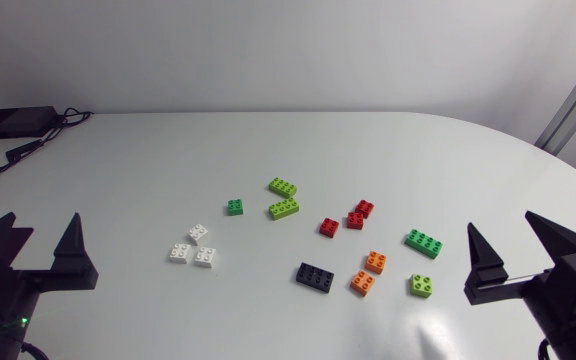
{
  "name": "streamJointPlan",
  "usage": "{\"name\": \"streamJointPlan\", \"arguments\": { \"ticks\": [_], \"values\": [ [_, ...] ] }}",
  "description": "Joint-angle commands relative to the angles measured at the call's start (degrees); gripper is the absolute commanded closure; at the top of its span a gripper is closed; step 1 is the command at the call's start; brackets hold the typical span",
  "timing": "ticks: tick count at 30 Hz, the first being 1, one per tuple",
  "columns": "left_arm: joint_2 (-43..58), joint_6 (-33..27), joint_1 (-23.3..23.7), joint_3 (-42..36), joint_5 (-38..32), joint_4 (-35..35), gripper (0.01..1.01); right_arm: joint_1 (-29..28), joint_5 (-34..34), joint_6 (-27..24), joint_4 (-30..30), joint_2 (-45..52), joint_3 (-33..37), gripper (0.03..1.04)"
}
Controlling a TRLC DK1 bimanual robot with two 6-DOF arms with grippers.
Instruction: Separate the duplo bricks
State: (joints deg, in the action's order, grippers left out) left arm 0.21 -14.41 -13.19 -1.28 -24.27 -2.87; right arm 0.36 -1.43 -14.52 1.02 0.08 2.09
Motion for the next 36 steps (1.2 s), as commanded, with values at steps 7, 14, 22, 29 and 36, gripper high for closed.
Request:
{"name": "streamJointPlan", "arguments": {
  "ticks": [7,14,22,29,36],
  "values": [
    [-1.1,-2.4,1.1,1.5,3.4,-1.9,0.043,-0.4,0.4,0.3,-1.3,-0.4,-2.2,0.07],
    [-1.1,-3.7,5.3,1.5,11.4,-1.1,0.043,-0.2,-0.4,3.6,-1.2,-0.4,-2.2,0.07],
    [-1.1,-3.7,10.1,1.5,17.2,0.8,0.043,-3.8,-3.3,12.0,-0.7,-0.4,-2.2,0.07],
    [-1.1,-1.6,12.8,1.5,19.2,0.8,0.043,-5.5,-3.5,12.0,0.0,-0.5,-2.3,0.07],
    [-0.9,-0.7,13.9,1.5,20.2,1.1,0.043,-6.2,-3.8,19.9,0.5,-0.5,-2.4,0.07]
  ]
}}
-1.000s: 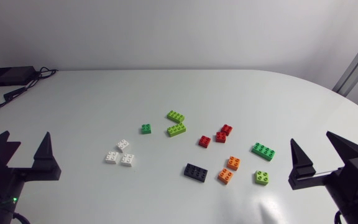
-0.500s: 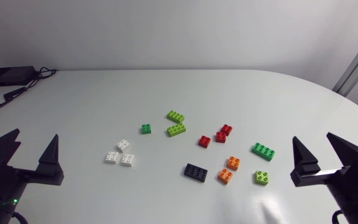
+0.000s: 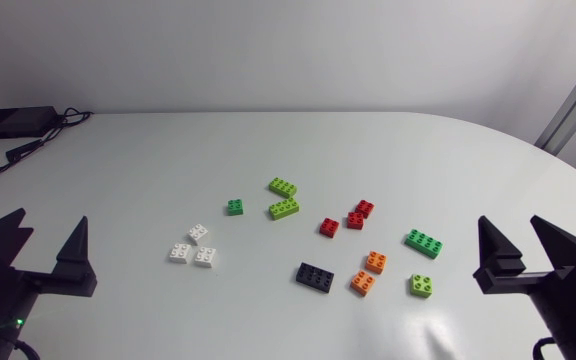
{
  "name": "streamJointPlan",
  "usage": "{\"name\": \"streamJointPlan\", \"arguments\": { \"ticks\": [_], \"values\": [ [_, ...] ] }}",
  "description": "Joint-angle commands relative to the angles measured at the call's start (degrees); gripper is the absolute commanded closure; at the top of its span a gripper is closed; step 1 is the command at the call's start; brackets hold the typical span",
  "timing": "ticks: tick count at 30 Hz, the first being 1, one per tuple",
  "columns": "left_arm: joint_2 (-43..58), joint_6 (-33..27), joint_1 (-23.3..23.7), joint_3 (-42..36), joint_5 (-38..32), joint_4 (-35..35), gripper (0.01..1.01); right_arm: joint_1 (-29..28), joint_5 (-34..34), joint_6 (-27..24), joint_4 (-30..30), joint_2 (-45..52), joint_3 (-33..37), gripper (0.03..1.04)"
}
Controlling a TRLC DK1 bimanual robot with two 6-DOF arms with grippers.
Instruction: Separate the duplo bricks
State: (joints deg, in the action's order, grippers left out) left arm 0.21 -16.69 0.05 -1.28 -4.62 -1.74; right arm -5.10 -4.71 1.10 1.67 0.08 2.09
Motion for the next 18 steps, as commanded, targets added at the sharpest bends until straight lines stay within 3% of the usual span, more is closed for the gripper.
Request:
{"name": "streamJointPlan", "arguments": {
  "ticks": [1,6,18],
  "values": [
    [-0.8,2.6,1.1,1.5,0.6,0.3,0.043,-0.9,-0.6,4.9,-0.2,-0.5,-2.4,0.07],
    [-0.5,6.0,3.9,1.4,0.7,1.1,0.043,-1.9,-0.5,5.1,-0.2,-0.5,-2.4,0.07],
    [-0.7,8.8,4.9,1.4,0.7,1.2,0.043,-2.8,-0.3,5.0,-0.4,-0.4,-2.4,0.07]
  ]
}}
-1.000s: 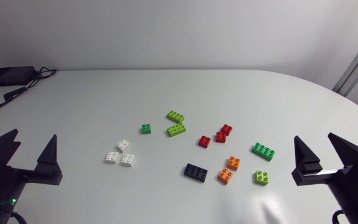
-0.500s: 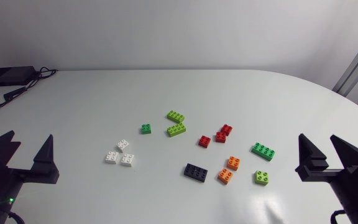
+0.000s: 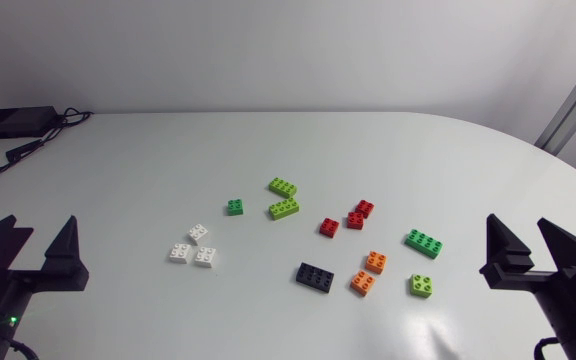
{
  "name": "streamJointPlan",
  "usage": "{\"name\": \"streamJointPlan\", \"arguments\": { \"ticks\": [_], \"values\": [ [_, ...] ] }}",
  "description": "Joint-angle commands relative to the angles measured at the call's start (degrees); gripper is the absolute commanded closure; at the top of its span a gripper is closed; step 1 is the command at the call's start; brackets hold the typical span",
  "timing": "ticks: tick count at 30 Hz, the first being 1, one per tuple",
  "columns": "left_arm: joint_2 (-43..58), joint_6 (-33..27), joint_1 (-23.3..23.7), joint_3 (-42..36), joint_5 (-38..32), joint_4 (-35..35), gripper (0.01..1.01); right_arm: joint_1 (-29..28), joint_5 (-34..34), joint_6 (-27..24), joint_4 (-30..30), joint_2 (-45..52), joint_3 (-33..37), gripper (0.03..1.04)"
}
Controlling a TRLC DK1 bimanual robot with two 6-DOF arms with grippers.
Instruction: Separate the duplo bricks
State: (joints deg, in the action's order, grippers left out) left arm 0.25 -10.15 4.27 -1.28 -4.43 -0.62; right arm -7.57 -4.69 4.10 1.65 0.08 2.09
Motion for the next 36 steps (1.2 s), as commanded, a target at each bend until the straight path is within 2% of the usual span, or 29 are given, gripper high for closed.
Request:
{"name": "streamJointPlan", "arguments": {
  "ticks": [1,10,17,28,36],
  "values": [
    [-0.8,2.4,0.6,1.4,0.5,0.1,0.043,-0.2,-0.3,2.1,-0.3,-0.4,-2.4,0.07],
    [-0.9,2.5,-2.1,1.3,1.1,0.2,0.043,0.2,-0.4,2.1,-0.3,-0.4,-2.4,0.07],
    [-0.5,2.7,-0.4,1.1,3.1,1.6,0.043,0.3,-0.4,2.1,-0.4,-0.4,-2.4,0.07],
    [-0.8,3.0,-2.3,1.2,3.5,1.2,0.043,0.1,-0.4,2.1,-0.4,-0.4,-2.4,0.07],
    [-0.8,2.8,-1.5,1.2,3.5,1.2,0.043,-0.1,0.9,2.1,-0.7,-0.4,-2.4,0.07]
  ]
}}
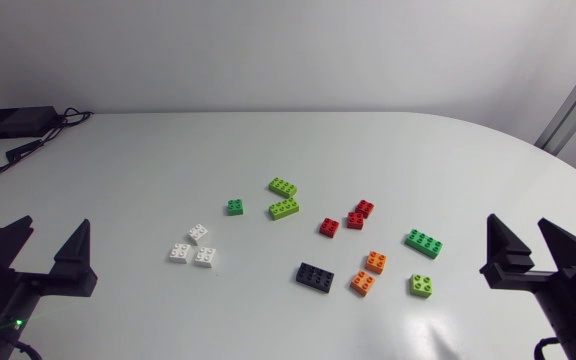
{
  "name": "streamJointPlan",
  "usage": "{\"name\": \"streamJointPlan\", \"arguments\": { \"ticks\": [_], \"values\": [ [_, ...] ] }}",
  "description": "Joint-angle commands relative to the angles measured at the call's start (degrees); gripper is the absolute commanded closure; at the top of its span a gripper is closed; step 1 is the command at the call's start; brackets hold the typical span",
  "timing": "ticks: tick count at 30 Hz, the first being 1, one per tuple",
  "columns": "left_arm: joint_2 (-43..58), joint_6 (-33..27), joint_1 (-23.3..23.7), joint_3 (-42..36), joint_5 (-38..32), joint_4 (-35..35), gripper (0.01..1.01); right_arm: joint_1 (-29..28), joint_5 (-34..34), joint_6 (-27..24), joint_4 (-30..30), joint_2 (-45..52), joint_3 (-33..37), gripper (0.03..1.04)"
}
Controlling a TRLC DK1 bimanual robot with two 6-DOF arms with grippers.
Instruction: Separate the duplo bricks
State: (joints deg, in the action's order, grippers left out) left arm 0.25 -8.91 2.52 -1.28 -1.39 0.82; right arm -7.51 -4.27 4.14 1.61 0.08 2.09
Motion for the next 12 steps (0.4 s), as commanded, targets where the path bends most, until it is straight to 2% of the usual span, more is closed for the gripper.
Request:
{"name": "streamJointPlan", "arguments": {
  "ticks": [1,12],
  "values": [
    [-0.8,1.5,0.3,1.2,0.5,-0.3,0.043,-0.2,1.0,1.9,-1.0,-0.4,-2.3,0.07],
    [-0.8,1.4,0.3,1.2,0.5,-0.3,0.043,-0.1,1.8,1.9,-1.3,-0.4,-2.2,0.07]
  ]
}}
